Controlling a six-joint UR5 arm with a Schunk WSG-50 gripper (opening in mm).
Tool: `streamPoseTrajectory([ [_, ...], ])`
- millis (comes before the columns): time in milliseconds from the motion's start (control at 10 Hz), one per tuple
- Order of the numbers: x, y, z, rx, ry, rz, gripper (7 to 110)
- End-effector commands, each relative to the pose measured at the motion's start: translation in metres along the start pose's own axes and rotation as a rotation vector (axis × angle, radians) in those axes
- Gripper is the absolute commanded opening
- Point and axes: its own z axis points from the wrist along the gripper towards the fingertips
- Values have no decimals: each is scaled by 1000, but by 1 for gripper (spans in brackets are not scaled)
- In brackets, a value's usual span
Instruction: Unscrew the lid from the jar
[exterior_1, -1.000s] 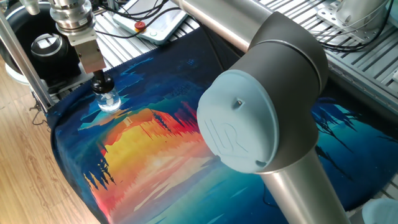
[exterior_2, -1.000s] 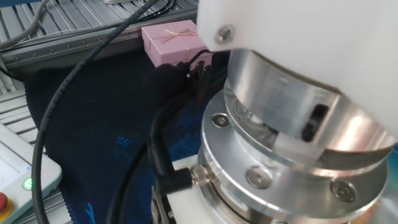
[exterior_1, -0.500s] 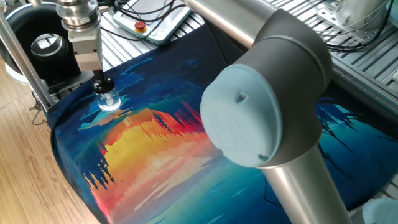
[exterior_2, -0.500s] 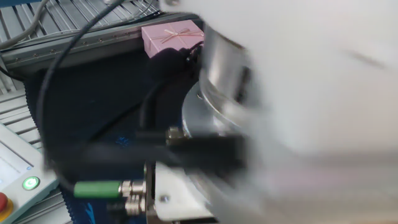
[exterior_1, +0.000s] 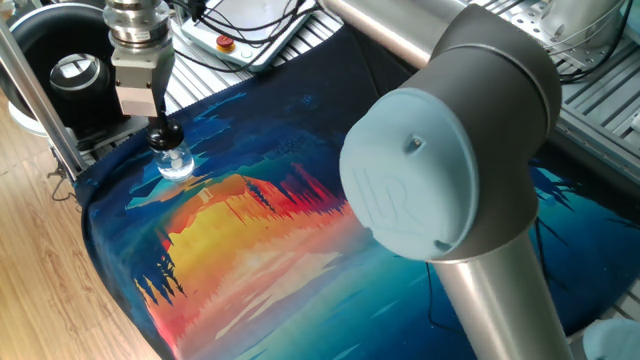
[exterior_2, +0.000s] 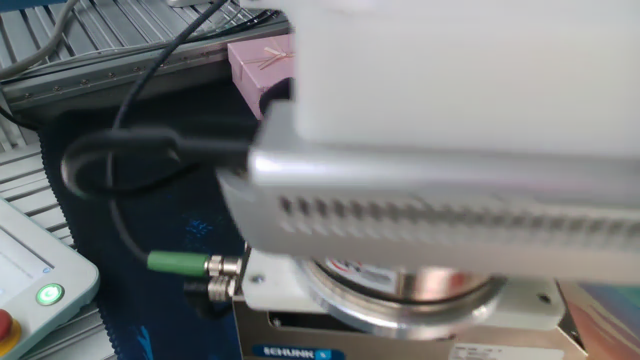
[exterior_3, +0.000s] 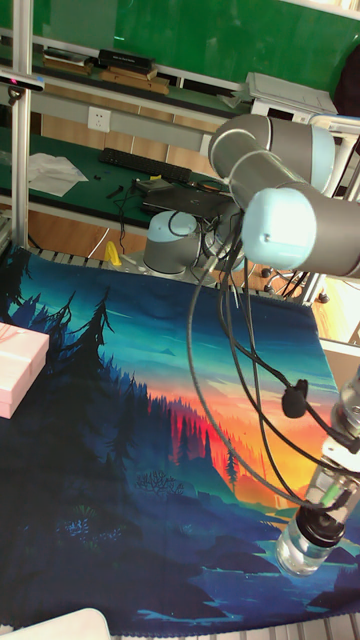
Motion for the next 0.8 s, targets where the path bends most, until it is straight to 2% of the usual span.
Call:
streamPoseTrajectory([
  [0,0,1,-3,-31,-37,52,44],
  [300,-8,-3,-3,-30,-85,131,44],
  [700,-9,-8,-3,-21,-107,164,44],
])
